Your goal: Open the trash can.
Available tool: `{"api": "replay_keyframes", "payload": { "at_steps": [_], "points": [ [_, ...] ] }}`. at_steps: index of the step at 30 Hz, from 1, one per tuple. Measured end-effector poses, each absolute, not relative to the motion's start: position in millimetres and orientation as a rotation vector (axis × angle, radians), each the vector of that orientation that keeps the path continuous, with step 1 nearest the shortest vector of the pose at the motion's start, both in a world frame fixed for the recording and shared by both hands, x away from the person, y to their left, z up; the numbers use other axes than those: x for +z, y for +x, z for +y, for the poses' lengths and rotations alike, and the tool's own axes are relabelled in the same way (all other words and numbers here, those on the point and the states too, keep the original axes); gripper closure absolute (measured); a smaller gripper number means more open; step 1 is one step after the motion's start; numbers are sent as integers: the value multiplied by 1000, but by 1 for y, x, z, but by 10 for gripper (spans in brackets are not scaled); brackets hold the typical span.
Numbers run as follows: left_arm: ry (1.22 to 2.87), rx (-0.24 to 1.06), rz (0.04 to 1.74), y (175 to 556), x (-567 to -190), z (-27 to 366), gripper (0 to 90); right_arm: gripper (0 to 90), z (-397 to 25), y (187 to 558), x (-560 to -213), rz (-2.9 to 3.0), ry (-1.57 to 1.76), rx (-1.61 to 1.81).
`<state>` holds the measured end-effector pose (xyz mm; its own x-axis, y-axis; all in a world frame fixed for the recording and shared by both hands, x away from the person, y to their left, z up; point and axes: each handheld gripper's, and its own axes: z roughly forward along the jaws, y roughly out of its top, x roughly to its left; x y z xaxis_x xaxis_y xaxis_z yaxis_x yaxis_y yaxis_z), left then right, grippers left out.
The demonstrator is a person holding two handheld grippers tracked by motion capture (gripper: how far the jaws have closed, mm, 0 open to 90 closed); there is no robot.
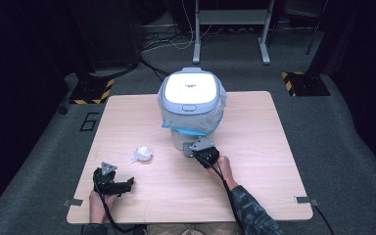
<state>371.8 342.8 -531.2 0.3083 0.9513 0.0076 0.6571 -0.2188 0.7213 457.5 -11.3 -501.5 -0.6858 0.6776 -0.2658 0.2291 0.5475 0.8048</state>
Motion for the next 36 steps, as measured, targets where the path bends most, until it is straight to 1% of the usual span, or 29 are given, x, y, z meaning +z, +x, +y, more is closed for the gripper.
{"api": "replay_keyframes", "payload": {
  "at_steps": [7,13,18,23,26,36],
  "points": [
    [1965,615,1418,372,-531,343,32,900,-11,460,-508,2232,764,1041],
    [1942,608,1414,371,-532,341,61,900,-9,455,-515,2190,755,1039],
    [1939,609,1417,371,-532,341,61,900,-15,460,-517,2196,824,1116],
    [1943,608,1417,371,-532,341,61,900,-13,460,-523,2223,842,1087],
    [1936,609,1422,370,-532,341,62,900,-10,463,-524,2249,830,1037],
    [1934,615,1422,370,-532,341,67,900,-11,464,-523,2261,861,1053]
  ]
}}
